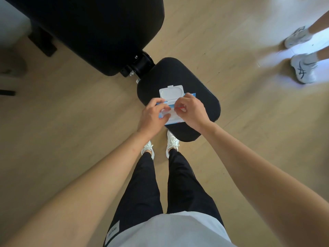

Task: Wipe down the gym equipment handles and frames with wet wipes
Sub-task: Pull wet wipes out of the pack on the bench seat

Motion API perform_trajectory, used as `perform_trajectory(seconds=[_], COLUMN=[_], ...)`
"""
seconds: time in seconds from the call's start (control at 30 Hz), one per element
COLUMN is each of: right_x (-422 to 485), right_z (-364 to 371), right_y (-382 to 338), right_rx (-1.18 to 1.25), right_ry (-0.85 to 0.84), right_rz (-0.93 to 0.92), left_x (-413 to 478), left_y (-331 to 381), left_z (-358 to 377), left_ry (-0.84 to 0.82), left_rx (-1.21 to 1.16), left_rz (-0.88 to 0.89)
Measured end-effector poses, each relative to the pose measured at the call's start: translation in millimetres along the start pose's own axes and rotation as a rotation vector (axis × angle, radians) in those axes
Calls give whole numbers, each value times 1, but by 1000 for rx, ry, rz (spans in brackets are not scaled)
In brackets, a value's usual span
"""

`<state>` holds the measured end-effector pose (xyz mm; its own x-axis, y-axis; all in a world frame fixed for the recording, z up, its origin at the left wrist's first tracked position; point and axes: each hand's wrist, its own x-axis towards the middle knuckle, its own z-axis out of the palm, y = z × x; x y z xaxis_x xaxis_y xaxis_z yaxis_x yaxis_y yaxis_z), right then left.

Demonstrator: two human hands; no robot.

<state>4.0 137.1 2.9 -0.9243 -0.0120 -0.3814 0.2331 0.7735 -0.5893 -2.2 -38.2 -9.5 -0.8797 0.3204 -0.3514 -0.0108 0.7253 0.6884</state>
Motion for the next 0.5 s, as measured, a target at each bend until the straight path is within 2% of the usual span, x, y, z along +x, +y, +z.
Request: perform_trajectory(seconds=[0.2,0.4,0.5], right_x=[-4,-4,-5], right_z=[-3,-7,0], right_y=[6,11,6], right_rx=[-84,136,4], right_ry=[-58,-51,-29], right_rz=[-19,87,31], left_x=[-1,-1,-2], left_y=[-1,-2,-2], left_z=[1,0,0], left_ry=[8,5,4], left_rx=[-17,-6,-9], left_rz=[-16,-9,2])
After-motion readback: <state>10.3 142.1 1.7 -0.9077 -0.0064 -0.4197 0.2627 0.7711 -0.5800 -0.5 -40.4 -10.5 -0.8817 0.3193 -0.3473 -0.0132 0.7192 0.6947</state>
